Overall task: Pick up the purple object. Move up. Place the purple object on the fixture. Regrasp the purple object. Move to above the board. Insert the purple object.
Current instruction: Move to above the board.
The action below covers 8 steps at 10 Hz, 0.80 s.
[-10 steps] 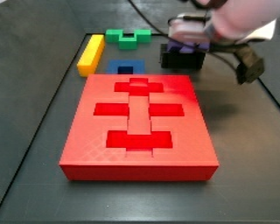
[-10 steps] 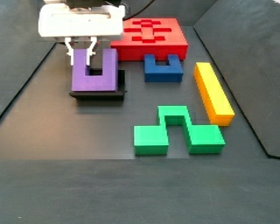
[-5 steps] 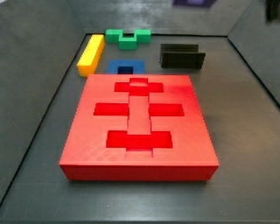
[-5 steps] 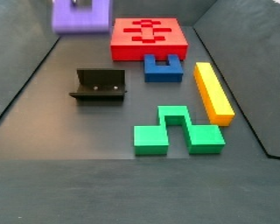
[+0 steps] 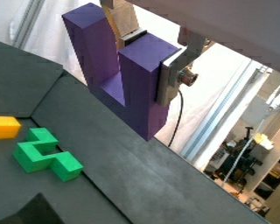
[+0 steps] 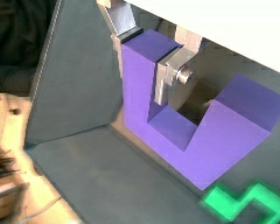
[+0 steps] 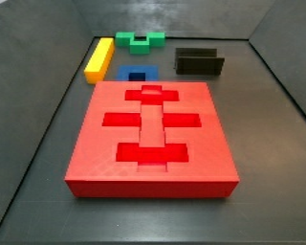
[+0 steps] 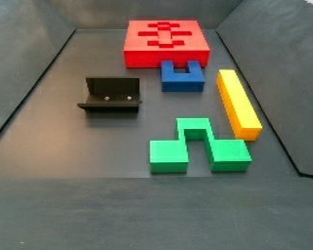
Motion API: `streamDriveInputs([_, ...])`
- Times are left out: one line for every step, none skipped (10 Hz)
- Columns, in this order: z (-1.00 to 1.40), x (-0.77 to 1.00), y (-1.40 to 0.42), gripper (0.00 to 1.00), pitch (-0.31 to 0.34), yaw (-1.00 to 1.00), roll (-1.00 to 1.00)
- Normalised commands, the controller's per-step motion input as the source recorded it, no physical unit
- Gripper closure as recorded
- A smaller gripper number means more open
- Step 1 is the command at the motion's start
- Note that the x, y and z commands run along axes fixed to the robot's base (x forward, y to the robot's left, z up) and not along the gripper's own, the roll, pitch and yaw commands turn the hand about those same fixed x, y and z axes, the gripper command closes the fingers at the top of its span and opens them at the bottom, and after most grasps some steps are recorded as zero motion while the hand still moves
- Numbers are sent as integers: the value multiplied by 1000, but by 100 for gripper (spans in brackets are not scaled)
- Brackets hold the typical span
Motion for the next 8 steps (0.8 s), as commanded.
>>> streamDriveInputs([283, -1268, -1400, 100, 67, 42, -1000])
streamDriveInputs([284, -1373, -1400, 100, 36, 55, -1000])
streamDriveInputs([268, -1400, -1378, 100, 22, 61, -1000])
streamDriveInputs([273, -1400, -1359, 100, 12, 65, -1000])
streamDriveInputs([266, -1400, -1331, 100, -2, 70, -1000])
streamDriveInputs([123, -695, -600, 100, -18, 69, -1000])
streamDriveInputs([17, -262, -157, 100, -20, 66, -1000])
streamDriveInputs([6, -158, -84, 100, -14, 54, -1000])
